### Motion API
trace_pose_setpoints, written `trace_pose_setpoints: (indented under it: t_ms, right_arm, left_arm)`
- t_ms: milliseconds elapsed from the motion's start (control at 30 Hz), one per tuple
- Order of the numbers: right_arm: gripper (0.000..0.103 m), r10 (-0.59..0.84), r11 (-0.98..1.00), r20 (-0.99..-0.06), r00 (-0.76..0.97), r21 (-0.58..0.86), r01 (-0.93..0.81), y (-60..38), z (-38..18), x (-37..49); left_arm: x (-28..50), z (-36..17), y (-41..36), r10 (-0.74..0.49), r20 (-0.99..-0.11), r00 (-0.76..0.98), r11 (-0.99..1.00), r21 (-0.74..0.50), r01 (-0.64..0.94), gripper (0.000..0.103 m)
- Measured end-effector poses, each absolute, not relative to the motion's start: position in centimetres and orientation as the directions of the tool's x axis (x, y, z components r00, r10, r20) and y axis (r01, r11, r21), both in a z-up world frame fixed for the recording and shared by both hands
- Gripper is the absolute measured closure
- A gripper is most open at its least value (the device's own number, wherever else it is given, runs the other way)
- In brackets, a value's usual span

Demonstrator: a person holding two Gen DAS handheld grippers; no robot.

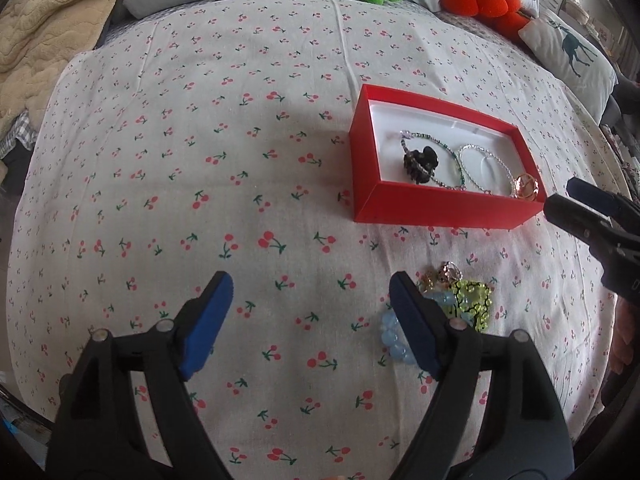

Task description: Organize jewelry

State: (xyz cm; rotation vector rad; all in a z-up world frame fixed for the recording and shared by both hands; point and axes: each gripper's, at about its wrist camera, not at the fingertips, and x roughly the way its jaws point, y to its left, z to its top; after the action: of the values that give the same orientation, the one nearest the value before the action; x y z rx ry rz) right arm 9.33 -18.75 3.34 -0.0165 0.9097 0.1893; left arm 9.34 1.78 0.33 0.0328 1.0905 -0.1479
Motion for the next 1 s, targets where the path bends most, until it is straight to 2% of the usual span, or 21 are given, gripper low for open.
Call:
trace_pose_setpoints:
  t_ms: [767, 1000]
  right_arm:
    - [0.025, 0.130, 0.965, -0.845, 0.518, -0.012, -0.262, -17.6, -1.1, 2.9]
    - [0.025, 0.121, 0.963, -0.852, 0.509, -0.024, -0.268, -18.2, -2.7, 1.8]
  left_arm:
    - [3.3, -3.0, 2.5, -0.102, -0.903, 0.417, 0.970, 0.002, 0.243, 0.021]
    - [2.1, -3.4, 2.6, -0.140, -0.876, 0.462, 0.953, 0.008, 0.304, 0.021]
